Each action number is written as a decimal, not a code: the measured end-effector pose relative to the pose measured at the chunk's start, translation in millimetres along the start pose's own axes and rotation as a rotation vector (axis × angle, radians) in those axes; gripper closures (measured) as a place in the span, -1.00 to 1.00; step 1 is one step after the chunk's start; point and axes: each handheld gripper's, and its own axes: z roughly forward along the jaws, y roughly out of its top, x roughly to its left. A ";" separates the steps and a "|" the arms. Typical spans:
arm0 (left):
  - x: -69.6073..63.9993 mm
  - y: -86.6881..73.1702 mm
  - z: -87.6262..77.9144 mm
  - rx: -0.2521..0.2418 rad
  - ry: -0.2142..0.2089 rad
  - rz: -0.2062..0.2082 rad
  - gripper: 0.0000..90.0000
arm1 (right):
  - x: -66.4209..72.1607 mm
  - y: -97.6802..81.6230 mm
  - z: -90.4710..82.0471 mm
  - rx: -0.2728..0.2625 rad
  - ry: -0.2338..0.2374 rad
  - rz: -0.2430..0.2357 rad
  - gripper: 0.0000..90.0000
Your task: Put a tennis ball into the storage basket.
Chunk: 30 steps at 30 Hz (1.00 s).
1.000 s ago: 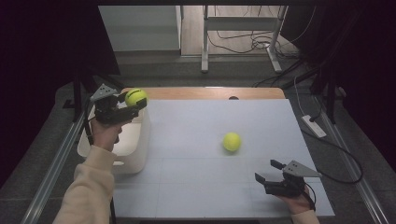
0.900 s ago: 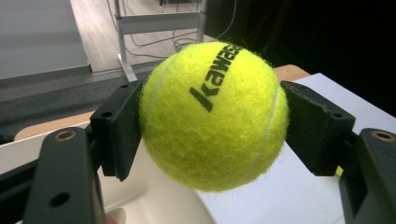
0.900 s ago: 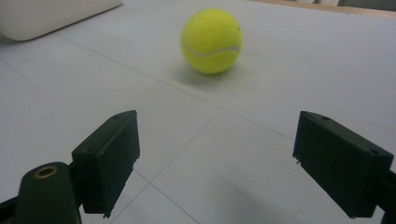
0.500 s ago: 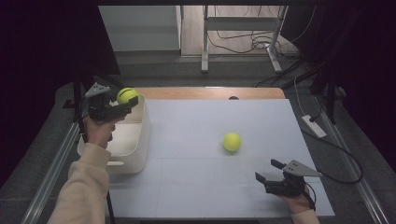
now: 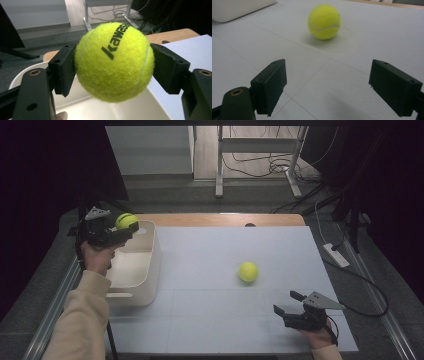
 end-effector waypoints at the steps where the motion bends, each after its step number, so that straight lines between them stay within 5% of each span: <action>1: 1.2 -0.5 1.9 0.009 0.006 -0.010 -0.41 | 0.2 0.0 0.1 0.001 0.001 -0.001 -0.67; 20: 19.4 0.4 17.8 0.083 0.076 -0.034 -0.41 | 0.6 0.0 0.6 0.001 0.001 -0.001 -0.67; 30: 25.3 -0.7 29.5 0.170 0.111 -0.025 -0.41 | 0.2 -0.3 0.8 0.001 0.000 -0.002 -0.67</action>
